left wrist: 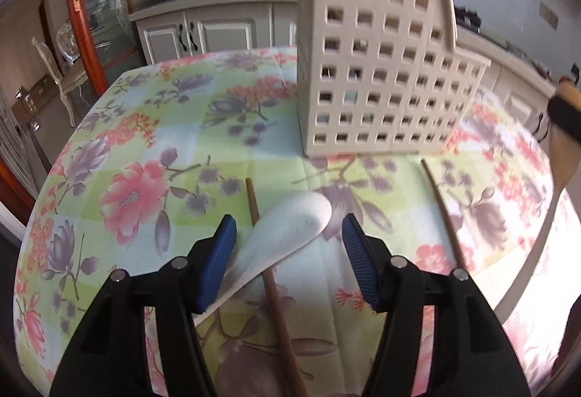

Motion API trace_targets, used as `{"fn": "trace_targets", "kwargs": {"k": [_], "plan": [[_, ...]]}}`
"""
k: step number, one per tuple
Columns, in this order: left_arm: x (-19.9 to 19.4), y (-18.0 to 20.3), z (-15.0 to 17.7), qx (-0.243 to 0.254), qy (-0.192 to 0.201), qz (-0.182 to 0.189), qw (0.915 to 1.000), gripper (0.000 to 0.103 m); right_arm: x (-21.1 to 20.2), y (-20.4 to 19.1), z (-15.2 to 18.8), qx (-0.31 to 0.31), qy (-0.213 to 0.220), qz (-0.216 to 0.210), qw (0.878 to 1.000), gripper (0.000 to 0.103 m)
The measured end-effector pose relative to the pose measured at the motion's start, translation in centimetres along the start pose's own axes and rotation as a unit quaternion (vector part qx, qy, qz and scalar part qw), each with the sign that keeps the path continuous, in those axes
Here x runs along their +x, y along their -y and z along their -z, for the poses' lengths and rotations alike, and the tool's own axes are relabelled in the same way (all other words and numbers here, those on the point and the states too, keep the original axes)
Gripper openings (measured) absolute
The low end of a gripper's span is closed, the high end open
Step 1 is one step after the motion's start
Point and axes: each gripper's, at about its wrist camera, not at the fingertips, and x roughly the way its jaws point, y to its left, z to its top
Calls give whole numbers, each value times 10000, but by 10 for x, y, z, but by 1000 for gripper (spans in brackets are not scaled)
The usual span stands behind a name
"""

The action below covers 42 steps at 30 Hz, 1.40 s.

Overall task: Organize utensils
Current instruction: 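Lift the spoon with the left tool and carry it over the white basket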

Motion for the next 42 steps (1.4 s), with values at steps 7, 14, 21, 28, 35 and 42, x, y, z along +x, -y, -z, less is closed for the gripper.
{"fn": "trace_targets", "kwargs": {"k": [7, 14, 21, 28, 35, 42], "plan": [[16, 2, -4, 227, -161, 20, 9996, 54, 8, 4, 3, 107, -27, 57, 9999, 12], [11, -1, -2, 160, -147, 170, 9996, 38, 9, 5, 1, 78, -28, 85, 9999, 12], [3, -4, 7, 2, -58, 218, 9997, 35, 11, -2, 4, 24, -76, 12, 10000, 12], [6, -4, 5, 69, -197, 223, 9995, 36, 9, -4, 2, 9, -66, 8, 10000, 12], [-9, -8, 2, -59, 81, 286, 9995, 34, 6, -4, 2, -15, -47, 22, 10000, 12], [-51, -16, -6, -339, 789, 416, 9954, 34, 3, -9, -3, -86, 69, 41, 9999, 12]]}}
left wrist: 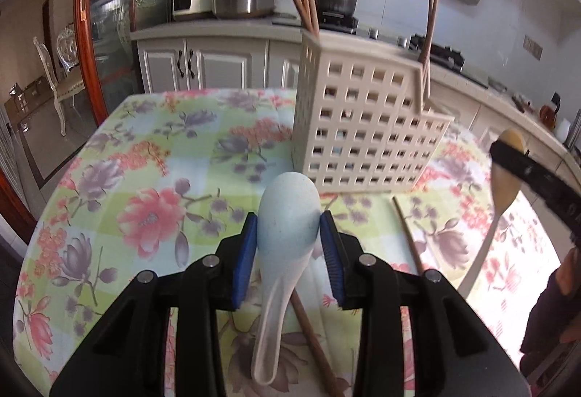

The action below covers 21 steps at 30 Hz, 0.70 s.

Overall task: Organize utensils
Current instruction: 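Lift the spoon with the left tool and carry it over the white basket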

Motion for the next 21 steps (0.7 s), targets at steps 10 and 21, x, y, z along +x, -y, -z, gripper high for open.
{"fn": "trace_targets", "kwargs": {"k": [10, 21], "plan": [[-40, 13, -36, -69, 811, 215, 9965, 29, 7, -5, -11, -219, 74, 132, 9996, 12], [-40, 27, -45, 75, 862, 315, 9958, 29, 8, -6, -17, -364, 145, 251, 9989, 12]]}}
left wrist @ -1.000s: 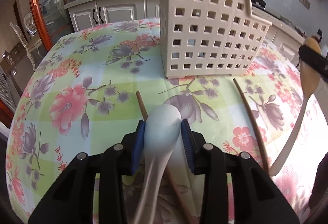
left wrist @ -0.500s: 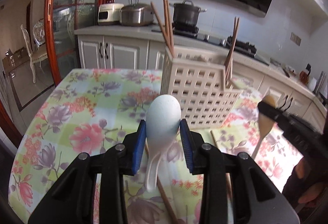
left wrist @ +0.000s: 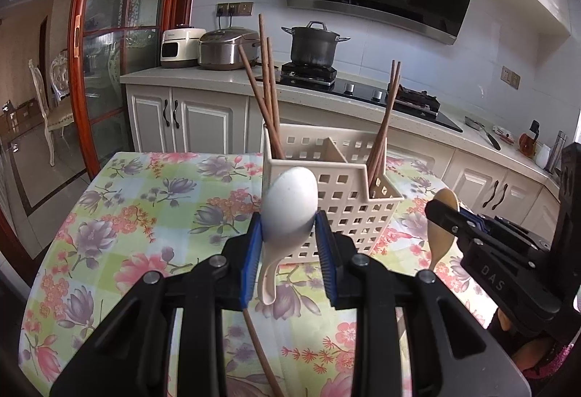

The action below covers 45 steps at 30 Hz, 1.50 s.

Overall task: Organize utensils
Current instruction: 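Lift the spoon with the left tool and carry it over the white basket, then lower the right tool's spoon into the basket and open it while the left tool holds its spoon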

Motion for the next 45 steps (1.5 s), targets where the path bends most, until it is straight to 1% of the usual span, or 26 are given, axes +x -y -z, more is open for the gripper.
{"fn": "trace_targets", "kwargs": {"k": [10, 22, 29, 32, 35, 41, 45], "plan": [[-27, 11, -25, 186, 239, 103, 9995, 29, 2, 1, -25, -280, 238, 222, 9991, 12], [-46, 21, -72, 261, 494, 260, 9981, 29, 0, 2, -70, -503, 699, 467, 9952, 12], [-46, 24, -109, 216, 597, 451, 9970, 28, 3, -2, -100, -631, 995, 587, 9913, 12], [-38, 25, -123, 204, 644, 468, 9966, 28, 9, -2, -109, -648, 1144, 655, 9892, 12], [-22, 22, -129, 124, 629, 456, 9969, 28, 20, -3, -113, -637, 1255, 707, 9875, 12], [23, 5, -122, -181, 475, 381, 9980, 27, 43, -6, -105, -603, 1286, 714, 9873, 12], [45, -4, -114, -306, 442, 389, 9978, 24, 56, -9, -96, -652, 1181, 692, 9884, 12]]}}
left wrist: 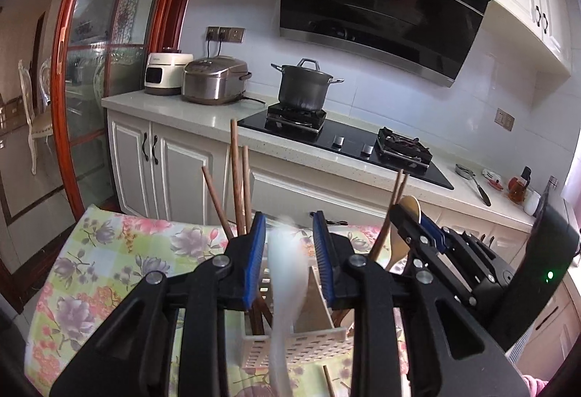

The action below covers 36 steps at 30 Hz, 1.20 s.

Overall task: Organize utensils
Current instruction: 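Lower the right tool's spoon into the basket and open it while the left tool holds its spoon, then lower the white spoon into the basket with the left tool and open it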

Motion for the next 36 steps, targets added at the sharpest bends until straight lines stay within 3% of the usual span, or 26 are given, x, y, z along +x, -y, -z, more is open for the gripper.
{"fn": "trace_targets", "kwargs": {"k": [2, 3, 14, 16, 17, 18, 22, 28, 36], "plan": [[6, -3, 4, -18, 74, -37, 10000, 2, 5, -2, 5, -21, -68, 10, 10000, 12], [8, -4, 5, -16, 87, -31, 10000, 0, 6, -2, 7, -6, -94, 7, 10000, 12], [7, -7, 20, 58, 58, -160, 9998, 0, 6, 2, 17, 44, -192, -171, 9997, 14], [3, -9, 23, 54, 57, -186, 9998, 0, 3, 2, 17, 64, -180, -223, 9996, 20], [0, -11, 24, 32, 51, -186, 9998, 1, 0, 1, 17, 67, -150, -226, 9996, 31], [-2, -11, 26, 34, 49, -214, 9998, 3, -3, 2, 17, 72, -113, -223, 9997, 38], [-13, -14, 36, 57, 65, -352, 9993, 39, -12, 4, 14, 80, -82, -223, 9997, 38], [-25, -10, 68, 92, -332, -562, 9978, 71, -43, 16, 19, 261, -10, -237, 9994, 39], [-3, -4, 150, 212, -1627, -750, 9836, 74, -85, 32, 50, 570, -170, -321, 9977, 41]]}}
